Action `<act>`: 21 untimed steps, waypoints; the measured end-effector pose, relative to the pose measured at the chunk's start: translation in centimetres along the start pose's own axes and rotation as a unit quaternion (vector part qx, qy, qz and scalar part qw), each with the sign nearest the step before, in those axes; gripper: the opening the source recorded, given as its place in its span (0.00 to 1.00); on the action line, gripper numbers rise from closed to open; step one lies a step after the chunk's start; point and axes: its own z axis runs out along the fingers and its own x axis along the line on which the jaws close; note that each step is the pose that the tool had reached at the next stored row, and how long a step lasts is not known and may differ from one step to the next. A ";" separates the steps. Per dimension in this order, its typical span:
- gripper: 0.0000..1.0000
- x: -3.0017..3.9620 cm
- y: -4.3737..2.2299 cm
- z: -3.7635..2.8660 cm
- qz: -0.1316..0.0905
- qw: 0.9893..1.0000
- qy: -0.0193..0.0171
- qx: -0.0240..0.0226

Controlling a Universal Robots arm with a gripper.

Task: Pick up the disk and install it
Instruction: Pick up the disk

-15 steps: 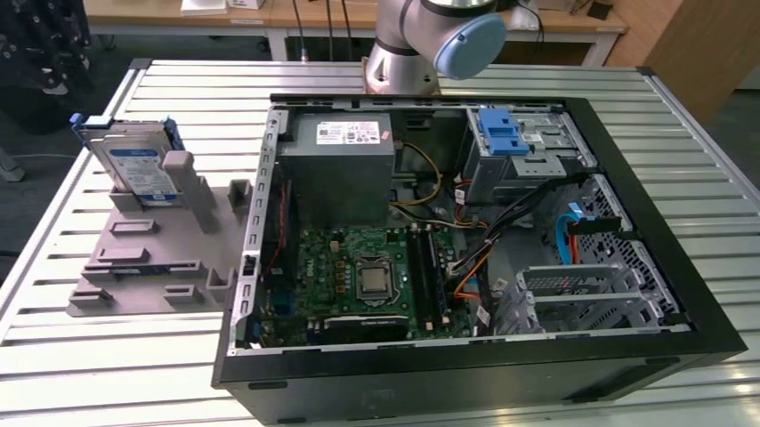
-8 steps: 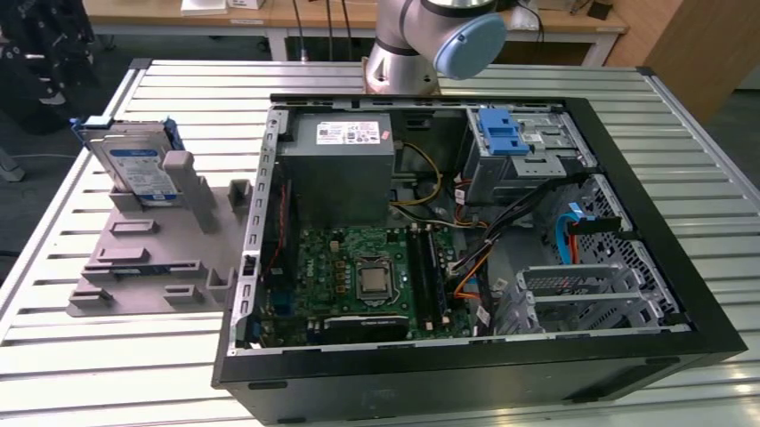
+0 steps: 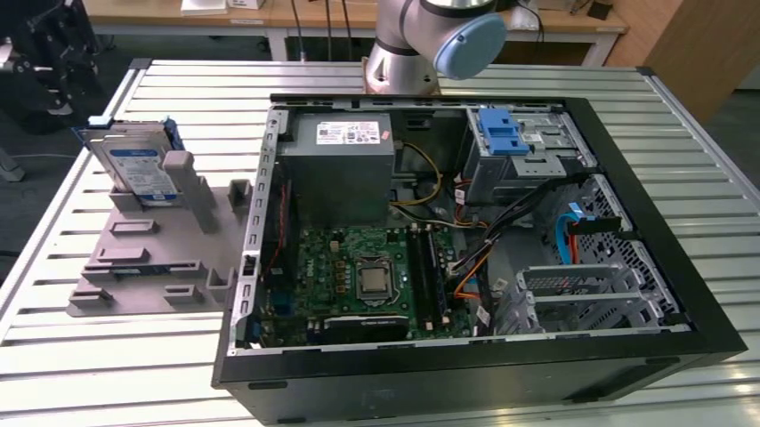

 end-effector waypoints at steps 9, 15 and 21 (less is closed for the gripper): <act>0.66 -0.20 -0.02 1.27 0.003 1.000 0.002 0.000; 0.66 -0.33 0.11 2.13 0.008 1.000 0.002 0.000; 0.66 -0.29 0.47 2.80 0.009 1.000 0.002 0.001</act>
